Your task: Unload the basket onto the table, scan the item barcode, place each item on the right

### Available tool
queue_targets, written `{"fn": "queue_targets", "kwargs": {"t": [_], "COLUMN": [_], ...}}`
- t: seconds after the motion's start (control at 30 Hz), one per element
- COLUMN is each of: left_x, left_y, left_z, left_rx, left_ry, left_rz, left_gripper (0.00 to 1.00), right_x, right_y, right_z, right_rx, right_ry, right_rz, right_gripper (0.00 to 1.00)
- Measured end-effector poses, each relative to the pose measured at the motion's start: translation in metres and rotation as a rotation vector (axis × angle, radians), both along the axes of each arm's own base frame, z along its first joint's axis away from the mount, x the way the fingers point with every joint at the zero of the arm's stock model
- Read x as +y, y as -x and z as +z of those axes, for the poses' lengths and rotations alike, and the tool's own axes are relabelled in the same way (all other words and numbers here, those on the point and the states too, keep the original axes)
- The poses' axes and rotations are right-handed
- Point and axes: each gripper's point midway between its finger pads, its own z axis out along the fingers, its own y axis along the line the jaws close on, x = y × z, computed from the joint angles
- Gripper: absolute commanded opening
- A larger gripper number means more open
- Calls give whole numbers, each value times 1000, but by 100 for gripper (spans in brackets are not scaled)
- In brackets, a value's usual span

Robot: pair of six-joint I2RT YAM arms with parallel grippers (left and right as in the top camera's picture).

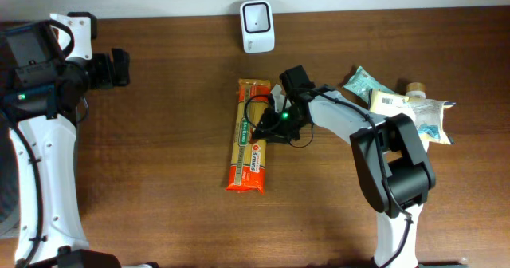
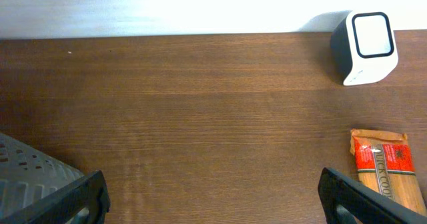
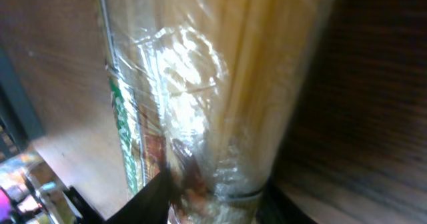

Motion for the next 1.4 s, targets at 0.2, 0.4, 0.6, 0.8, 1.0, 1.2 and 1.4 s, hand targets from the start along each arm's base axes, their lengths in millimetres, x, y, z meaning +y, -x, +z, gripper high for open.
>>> {"fn": "queue_targets", "kwargs": {"t": [0.2,0.4,0.6,0.8,1.0,1.2,1.4], "left_x": [0,0,0,0,0,0,0], "left_y": [0,0,0,0,0,0,0], "left_z": [0,0,0,0,0,0,0], "left_rx": [0,0,0,0,0,0,1], "left_ry": [0,0,0,0,0,0,0], "left_rz": [0,0,0,0,0,0,0], "left_gripper": [99,99,99,99,99,99,99], "right_x": [4,-33,-98,-108,-6,48,-21], "right_y": [-2,-7,-29,-23,3,46,-42], "right_z": [7,55,116,53,30,34,126], "right_rx": [-22,-49,-298,-205,-296,-310,-319], "right_ry": [-24,300,907,1130,854,723,592], "right_rz": [14,56,104,290,482,650,380], "right_gripper": [4,4,4,4,83,70,75]}}
